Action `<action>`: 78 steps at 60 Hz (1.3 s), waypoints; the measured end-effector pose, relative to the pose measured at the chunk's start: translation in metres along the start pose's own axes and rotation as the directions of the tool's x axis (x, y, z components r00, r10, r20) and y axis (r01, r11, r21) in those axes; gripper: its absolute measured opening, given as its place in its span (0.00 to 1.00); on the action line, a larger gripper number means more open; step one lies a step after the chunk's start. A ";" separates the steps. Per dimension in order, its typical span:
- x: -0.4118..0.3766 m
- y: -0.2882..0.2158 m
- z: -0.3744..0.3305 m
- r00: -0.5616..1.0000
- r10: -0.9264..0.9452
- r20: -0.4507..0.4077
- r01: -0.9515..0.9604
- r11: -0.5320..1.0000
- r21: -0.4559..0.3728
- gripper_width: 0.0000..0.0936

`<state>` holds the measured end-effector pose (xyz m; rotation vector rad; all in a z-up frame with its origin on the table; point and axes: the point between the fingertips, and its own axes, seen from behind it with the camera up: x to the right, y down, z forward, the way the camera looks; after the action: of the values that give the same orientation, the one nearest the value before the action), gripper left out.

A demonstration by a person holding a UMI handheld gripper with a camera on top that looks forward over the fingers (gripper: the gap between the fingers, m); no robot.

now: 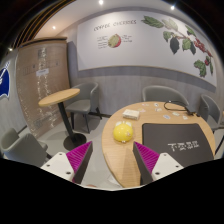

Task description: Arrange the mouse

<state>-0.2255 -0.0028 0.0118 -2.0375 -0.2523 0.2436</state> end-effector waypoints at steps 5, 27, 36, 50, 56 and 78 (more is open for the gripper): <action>0.024 -0.008 0.013 0.999 -0.016 -0.042 0.015 1.000 -0.009 0.90; 0.026 -0.012 0.083 0.999 0.048 -0.012 -0.050 0.987 -0.154 0.54; 0.025 -0.020 0.072 0.998 0.056 0.031 -0.052 0.991 -0.120 0.42; 0.114 -0.103 -0.041 0.999 0.019 -0.034 -0.014 0.992 0.124 0.42; 0.190 -0.102 -0.071 0.988 0.042 -0.148 -0.019 0.987 0.159 0.42; 0.238 0.027 -0.044 0.972 0.122 -0.202 -0.145 0.984 -0.100 0.43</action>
<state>0.0166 0.0149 -0.0073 -2.1773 -0.0062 0.1129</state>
